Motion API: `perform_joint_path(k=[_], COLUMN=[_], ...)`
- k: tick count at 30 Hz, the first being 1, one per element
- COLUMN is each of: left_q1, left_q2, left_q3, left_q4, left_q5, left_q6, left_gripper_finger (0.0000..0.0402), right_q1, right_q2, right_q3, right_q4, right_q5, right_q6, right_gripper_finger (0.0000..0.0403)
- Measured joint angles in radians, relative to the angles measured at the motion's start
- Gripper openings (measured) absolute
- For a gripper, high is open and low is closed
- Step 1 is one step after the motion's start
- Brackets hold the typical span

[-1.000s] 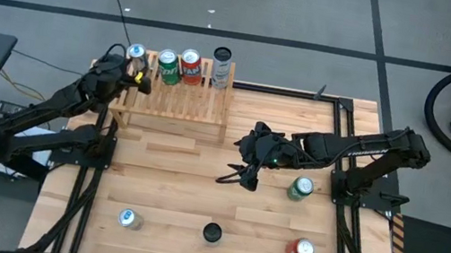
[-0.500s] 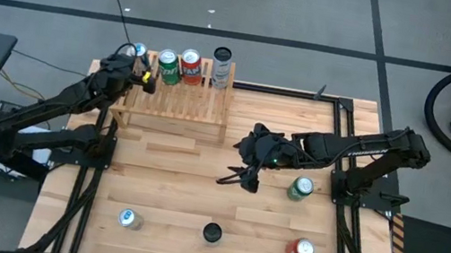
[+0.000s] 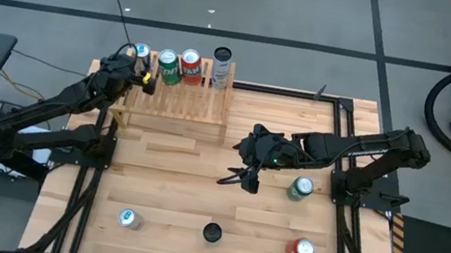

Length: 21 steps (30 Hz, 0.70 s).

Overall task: Place canned beverage on shelf
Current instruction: Put the top blue soda can on the shelf

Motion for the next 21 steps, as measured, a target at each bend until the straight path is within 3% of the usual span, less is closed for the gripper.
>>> perform_joint_path(k=[5,12,21], left_q1=[0.000,-0.002,-0.001], left_q2=[-0.017,-0.080,-0.093], left_q3=[0.000,-0.001,-0.001], left_q4=[-0.004,-0.014,-0.080], left_q5=[0.005,0.071,0.062], left_q6=[0.011,0.001,-0.011], left_gripper_finger=[0.0191,0.0190,0.0168], right_q1=[0.000,0.000,0.000], right_q2=[0.000,0.000,0.000], right_q3=[0.000,0.000,0.000], right_q4=[0.000,0.000,0.000], right_q5=[0.000,0.000,-0.001], right_q6=[0.000,0.000,0.000], right_gripper_finger=[0.0318,0.0318,0.0318])
